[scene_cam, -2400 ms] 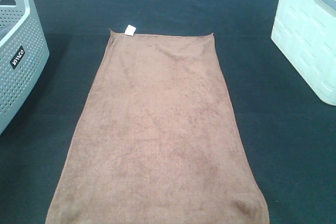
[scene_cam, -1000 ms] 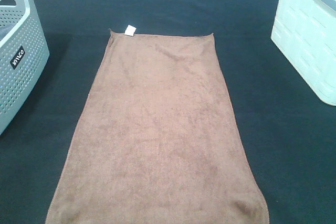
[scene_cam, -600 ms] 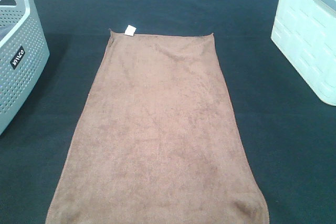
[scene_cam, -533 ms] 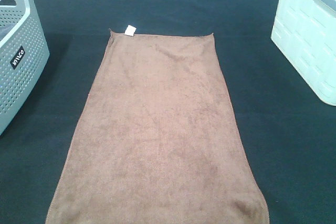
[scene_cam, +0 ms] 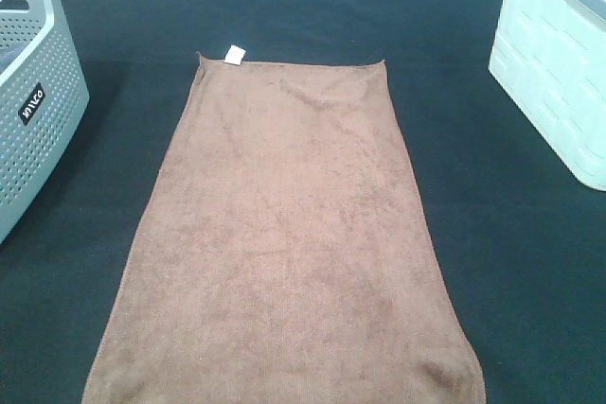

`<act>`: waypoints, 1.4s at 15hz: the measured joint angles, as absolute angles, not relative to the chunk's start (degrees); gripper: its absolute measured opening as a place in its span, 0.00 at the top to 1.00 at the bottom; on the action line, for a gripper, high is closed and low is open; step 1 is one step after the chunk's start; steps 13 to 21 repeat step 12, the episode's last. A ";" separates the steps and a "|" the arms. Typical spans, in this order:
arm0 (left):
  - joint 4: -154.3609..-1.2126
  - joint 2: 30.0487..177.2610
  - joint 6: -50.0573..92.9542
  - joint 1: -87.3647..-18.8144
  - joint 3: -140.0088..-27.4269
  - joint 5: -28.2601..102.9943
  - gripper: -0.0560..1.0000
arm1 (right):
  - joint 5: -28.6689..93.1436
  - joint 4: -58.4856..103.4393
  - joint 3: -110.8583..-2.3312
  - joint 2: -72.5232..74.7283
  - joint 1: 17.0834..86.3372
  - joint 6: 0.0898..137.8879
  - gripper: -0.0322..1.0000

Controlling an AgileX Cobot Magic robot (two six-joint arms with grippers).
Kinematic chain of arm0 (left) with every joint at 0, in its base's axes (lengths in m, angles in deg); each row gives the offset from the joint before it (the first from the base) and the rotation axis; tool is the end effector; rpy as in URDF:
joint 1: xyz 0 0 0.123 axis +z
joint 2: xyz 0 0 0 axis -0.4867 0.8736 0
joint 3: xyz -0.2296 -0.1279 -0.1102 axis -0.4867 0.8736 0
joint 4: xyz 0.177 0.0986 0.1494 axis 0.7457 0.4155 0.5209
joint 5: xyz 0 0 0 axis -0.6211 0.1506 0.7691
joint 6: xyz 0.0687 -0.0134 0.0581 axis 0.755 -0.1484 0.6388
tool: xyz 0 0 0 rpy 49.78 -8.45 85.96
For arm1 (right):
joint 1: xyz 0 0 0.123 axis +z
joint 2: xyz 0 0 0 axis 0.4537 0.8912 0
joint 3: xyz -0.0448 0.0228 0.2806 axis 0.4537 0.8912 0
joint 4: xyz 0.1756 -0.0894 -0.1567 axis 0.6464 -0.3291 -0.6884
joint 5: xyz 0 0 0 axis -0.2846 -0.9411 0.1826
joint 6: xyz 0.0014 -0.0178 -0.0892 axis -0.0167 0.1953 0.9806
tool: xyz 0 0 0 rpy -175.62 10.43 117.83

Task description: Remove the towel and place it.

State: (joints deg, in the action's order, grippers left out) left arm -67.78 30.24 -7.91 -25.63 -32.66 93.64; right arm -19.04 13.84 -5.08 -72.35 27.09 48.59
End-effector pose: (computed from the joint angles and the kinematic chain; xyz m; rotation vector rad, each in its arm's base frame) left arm -0.0047 -0.0051 0.2776 0.0239 2.0289 0.0174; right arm -0.0055 -0.0011 0.2777 -0.0451 2.0332 -0.0413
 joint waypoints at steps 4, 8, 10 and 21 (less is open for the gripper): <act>-67.78 30.24 -7.85 -25.63 -32.66 93.64 0.01 | -18.99 13.84 -5.08 -72.35 27.09 48.48 0.15; -67.78 30.24 -7.91 -25.63 -32.66 93.64 0.01 | -18.99 13.84 -5.08 -72.35 27.09 48.53 0.15; -67.78 30.24 -7.91 -25.63 -32.66 93.64 0.01 | -18.99 13.84 -5.08 -72.35 27.09 48.53 0.15; -67.78 30.24 -7.91 -25.63 -32.66 93.64 0.01 | -18.99 13.84 -5.08 -72.35 27.09 48.53 0.15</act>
